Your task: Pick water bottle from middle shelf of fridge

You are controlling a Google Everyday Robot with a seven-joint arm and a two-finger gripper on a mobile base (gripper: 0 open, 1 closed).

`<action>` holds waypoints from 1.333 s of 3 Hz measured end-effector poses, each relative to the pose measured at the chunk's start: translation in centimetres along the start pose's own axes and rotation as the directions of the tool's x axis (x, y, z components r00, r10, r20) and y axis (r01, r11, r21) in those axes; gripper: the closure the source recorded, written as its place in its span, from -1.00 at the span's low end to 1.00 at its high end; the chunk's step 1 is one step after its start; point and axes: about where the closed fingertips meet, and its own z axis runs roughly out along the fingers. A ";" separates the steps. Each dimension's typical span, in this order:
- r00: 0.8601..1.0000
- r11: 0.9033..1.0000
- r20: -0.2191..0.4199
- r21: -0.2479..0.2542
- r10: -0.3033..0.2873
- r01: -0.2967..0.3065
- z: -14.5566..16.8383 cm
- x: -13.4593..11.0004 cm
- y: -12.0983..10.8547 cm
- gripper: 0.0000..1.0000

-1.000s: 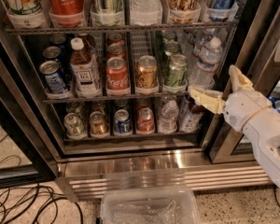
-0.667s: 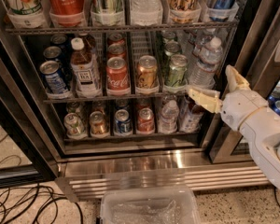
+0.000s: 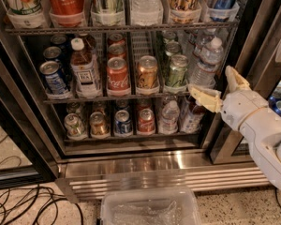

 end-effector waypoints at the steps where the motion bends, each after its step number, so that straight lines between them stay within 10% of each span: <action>1: 1.000 1.000 -0.001 0.015 -0.002 0.002 0.3 0.3 -0.5 -0.44; 4: 0.999 0.999 0.043 0.039 0.010 -0.011 2.6 0.2 -1.7 -0.44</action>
Offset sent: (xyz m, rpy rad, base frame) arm 0.0168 -0.0135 -0.0025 -0.0005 -0.0238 -0.0431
